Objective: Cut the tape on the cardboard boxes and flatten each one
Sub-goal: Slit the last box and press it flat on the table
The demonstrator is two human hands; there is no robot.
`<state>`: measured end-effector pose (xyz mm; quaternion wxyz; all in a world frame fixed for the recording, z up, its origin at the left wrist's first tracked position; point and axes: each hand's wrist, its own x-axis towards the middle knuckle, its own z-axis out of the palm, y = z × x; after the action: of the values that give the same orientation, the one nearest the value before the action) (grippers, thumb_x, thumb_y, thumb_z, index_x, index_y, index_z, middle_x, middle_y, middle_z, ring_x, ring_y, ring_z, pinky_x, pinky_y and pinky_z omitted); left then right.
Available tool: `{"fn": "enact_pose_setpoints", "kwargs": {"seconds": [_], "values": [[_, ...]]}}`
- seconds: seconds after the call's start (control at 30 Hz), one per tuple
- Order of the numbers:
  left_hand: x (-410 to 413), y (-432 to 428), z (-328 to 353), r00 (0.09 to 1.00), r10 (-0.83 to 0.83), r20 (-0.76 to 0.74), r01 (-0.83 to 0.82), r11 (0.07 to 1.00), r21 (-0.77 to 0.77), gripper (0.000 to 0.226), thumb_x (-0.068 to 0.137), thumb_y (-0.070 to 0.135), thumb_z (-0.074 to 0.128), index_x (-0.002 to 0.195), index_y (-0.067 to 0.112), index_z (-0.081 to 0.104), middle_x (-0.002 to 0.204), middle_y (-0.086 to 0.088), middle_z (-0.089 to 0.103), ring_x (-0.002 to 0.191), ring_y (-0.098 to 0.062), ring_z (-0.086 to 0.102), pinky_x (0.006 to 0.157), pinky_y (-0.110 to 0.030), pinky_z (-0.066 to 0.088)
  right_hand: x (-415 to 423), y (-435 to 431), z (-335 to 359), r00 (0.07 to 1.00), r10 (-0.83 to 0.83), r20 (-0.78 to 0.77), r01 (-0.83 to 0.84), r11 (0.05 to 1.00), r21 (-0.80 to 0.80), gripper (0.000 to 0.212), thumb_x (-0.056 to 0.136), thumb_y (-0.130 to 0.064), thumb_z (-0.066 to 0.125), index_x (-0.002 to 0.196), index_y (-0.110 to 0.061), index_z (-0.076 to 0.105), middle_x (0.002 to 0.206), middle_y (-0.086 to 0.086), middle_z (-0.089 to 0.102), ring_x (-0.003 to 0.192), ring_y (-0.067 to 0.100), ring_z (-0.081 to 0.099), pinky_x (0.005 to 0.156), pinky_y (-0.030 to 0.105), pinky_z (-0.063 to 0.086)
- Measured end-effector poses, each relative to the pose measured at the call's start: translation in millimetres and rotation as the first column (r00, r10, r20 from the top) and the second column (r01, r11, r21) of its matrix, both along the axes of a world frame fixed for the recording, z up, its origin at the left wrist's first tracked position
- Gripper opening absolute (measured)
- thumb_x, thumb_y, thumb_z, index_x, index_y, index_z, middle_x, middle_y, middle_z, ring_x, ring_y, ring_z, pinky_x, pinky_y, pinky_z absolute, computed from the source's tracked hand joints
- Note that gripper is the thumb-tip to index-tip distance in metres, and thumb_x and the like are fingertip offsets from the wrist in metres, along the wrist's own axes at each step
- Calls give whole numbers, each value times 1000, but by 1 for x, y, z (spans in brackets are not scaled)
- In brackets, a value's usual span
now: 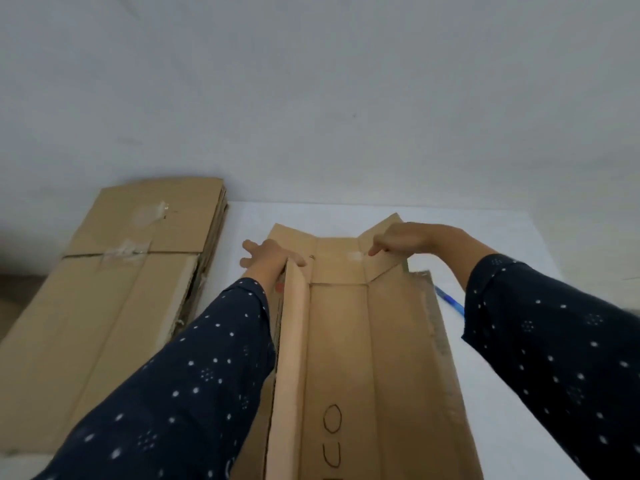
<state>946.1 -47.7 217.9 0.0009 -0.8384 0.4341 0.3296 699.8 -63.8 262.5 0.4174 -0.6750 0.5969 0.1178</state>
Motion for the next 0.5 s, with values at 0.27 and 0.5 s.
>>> {"fn": "enact_pose_setpoints", "kwargs": {"seconds": [0.27,0.5], "values": [[-13,32,-83,923,-377,-81,385,914,132,85,90,67,51,150,8,38,160,-10,26,144,-32,29,117,-40,29,19,68,-138,978,0,-208,-44,978,-205,59,100,-37,43,155,-27,22,164,8,-1,150,30,0,117,60,13],[-48,58,-149,888,-426,174,454,873,-177,83,102,57,26,158,10,-14,164,-11,-24,151,-30,-22,123,-51,-8,47,90,-192,972,-201,-124,128,890,-439,64,103,-49,22,158,-29,-5,164,7,-17,150,29,-20,118,54,-12]]}}
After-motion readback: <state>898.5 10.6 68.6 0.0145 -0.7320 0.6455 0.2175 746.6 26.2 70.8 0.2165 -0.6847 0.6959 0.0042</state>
